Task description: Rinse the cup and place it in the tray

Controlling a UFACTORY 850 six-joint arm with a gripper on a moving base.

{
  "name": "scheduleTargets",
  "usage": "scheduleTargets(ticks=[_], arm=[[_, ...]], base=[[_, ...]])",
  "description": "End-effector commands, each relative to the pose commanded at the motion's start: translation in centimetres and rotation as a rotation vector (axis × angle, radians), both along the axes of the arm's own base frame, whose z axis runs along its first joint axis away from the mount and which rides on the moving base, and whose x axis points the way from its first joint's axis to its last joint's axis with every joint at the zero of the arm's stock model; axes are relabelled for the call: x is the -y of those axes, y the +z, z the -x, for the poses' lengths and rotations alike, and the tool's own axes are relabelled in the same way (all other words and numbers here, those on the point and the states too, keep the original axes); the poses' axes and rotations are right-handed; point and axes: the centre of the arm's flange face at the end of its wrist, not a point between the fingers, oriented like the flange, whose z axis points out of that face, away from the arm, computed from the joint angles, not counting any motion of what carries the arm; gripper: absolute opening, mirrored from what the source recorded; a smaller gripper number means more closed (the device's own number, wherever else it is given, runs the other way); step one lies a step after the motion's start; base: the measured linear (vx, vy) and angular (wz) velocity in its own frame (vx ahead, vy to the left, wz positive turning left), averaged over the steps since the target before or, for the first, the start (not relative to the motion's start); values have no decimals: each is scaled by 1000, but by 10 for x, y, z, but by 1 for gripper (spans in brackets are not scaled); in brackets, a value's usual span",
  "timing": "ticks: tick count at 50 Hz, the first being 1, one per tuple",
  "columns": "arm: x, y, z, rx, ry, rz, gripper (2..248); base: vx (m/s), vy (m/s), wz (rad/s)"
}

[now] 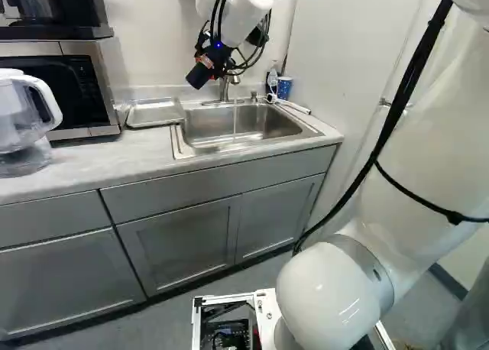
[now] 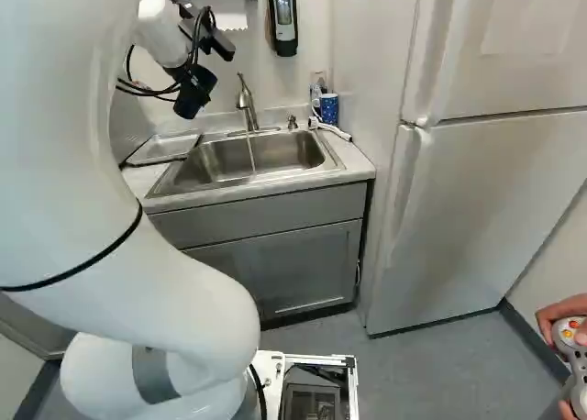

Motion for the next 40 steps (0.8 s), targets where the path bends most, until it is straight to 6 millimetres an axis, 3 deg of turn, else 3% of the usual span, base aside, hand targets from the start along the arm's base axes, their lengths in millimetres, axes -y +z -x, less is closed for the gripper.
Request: scheduleTargets(ticks=[40], arm=[[0,0,0,135,220,332,124]], base=[[0,0,0]])
